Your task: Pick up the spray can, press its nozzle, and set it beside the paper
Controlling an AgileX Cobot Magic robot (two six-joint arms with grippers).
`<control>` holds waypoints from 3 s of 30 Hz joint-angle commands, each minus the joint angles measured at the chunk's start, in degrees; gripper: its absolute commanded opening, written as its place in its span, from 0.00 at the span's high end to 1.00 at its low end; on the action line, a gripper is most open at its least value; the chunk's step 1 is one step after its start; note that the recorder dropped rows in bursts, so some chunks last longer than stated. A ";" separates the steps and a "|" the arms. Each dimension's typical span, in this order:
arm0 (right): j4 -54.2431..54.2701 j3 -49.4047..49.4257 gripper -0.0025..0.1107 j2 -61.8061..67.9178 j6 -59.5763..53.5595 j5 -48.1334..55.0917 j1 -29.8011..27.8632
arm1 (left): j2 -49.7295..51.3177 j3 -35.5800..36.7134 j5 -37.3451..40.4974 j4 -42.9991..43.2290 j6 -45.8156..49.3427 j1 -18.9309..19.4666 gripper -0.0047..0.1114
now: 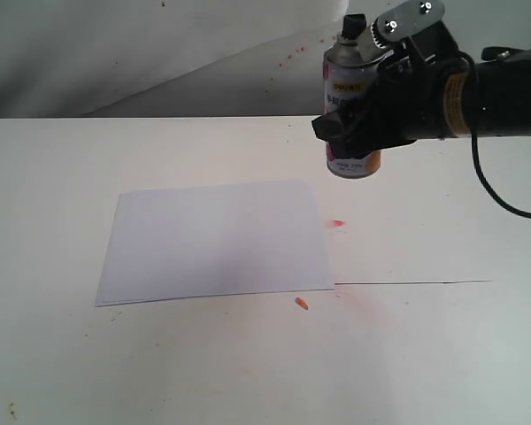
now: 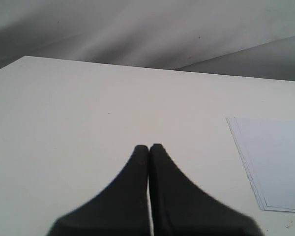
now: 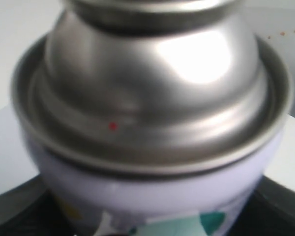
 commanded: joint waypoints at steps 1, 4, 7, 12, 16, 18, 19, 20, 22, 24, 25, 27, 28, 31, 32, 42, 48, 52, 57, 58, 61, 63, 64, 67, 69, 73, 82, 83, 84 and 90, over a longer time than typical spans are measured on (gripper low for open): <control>17.16 1.77 0.98 1.15 -19.77 1.60 0.10 | 0.22 0.09 -0.06 -0.19 -0.33 -0.23 0.96; 26.28 3.69 0.98 2.49 -31.06 4.36 0.10 | 0.22 0.09 -0.06 -0.19 -0.33 -0.23 0.96; 32.75 3.64 0.98 3.05 -36.81 6.15 0.49 | 0.22 0.09 -0.06 -0.19 -0.33 -0.23 0.96; 40.55 3.64 0.98 3.05 -46.26 9.38 1.59 | 0.22 0.09 -0.06 -0.19 -0.33 -0.23 0.96; 45.28 2.29 0.98 3.05 -54.29 15.84 2.22 | 0.22 0.09 -0.06 -0.19 -0.33 -0.23 0.96; 46.29 1.61 0.98 3.05 -57.21 18.94 2.92 | 0.22 0.09 -0.06 -0.19 -0.33 -0.23 0.96; 46.97 1.45 0.98 3.05 -58.77 20.24 3.40 | 0.22 0.09 -0.06 -0.19 -0.33 -0.23 0.96; 47.84 1.33 0.98 3.05 -61.37 21.38 4.08 | 0.22 0.09 -0.06 -0.19 -0.33 -0.23 0.96; 50.29 1.33 0.98 3.05 -68.37 23.63 5.60 | 0.22 0.09 -0.06 -0.19 -0.33 -0.23 0.96; 52.44 1.33 0.98 3.05 -74.54 26.04 7.14 | 0.22 0.09 -0.06 -0.19 -0.33 -0.23 0.96; 53.06 1.33 0.98 3.05 -76.61 26.58 7.69 | 0.22 0.09 -0.06 -0.19 -0.33 -0.23 0.96; 54.41 1.33 0.98 3.05 -80.70 27.61 9.00 | 0.22 0.09 -0.06 -0.19 -0.33 -0.23 0.96; 54.69 1.33 0.98 3.05 -82.22 28.20 9.56 | 0.22 0.09 -0.06 -0.19 -0.33 -0.23 0.96; 55.18 0.88 0.98 3.70 -87.27 31.06 11.52 | 0.22 0.09 -0.06 -0.19 -0.33 -0.23 0.96; 55.11 -0.02 0.98 4.16 -88.28 33.16 12.14 | 0.22 0.09 -0.06 -0.19 -0.33 -0.23 0.96; 70.89 -13.39 0.98 12.39 -103.25 46.29 15.11 | 0.22 0.09 -0.06 -0.19 -0.33 -0.23 0.96; 74.73 -17.30 0.98 17.01 -110.01 49.81 16.34 | 0.22 0.09 -0.06 -0.19 -0.33 -0.23 0.96; 73.31 -17.30 0.98 18.42 -112.07 50.32 17.04 | 0.22 0.09 -0.06 -0.19 -0.33 -0.23 0.96; 73.96 -17.30 0.98 19.35 -112.07 50.14 17.04 | 0.22 0.09 -0.06 -0.19 -0.33 -0.23 0.96; 74.23 -17.30 0.98 19.64 -111.84 50.14 17.04 | 0.22 0.09 -0.06 -0.19 -0.33 -0.23 0.96; 74.38 -17.30 0.98 20.34 -111.84 50.27 17.24 | 0.22 0.09 -0.06 -0.19 -0.33 -0.23 0.96; 74.38 -18.42 0.98 21.07 -111.30 50.90 17.45 | 0.22 0.09 -0.06 -0.19 -0.33 -0.23 0.96; 74.38 -19.41 0.98 21.72 -110.34 51.33 17.57 | 0.22 0.09 -0.06 -0.19 -0.33 -0.23 0.96; 75.27 -23.41 0.98 23.96 -108.74 53.41 17.67 | 0.22 0.09 -0.06 -0.19 -0.33 -0.23 0.96; 75.27 -25.72 0.98 25.46 -108.74 56.04 17.67 | 0.22 0.09 -0.06 -0.19 -0.33 -0.23 0.96; 76.09 -28.11 0.98 26.23 -108.34 56.63 17.67 | 0.22 0.09 -0.06 -0.19 -0.33 -0.23 0.96; 78.42 -29.96 0.98 26.23 -108.34 56.64 17.67 | 0.22 0.09 -0.06 -0.19 -0.33 -0.23 0.96; 78.42 -29.96 0.98 26.23 -108.34 56.64 17.67 | 0.22 0.09 -0.06 -0.19 -0.33 -0.23 0.96; 78.42 -29.96 0.98 26.23 -108.34 56.64 17.67 | 0.22 0.09 -0.06 -0.19 -0.33 -0.23 0.96; 78.42 -29.96 0.98 26.23 -108.34 56.62 17.57 | 0.22 0.09 -0.06 -0.19 -0.16 -0.23 0.96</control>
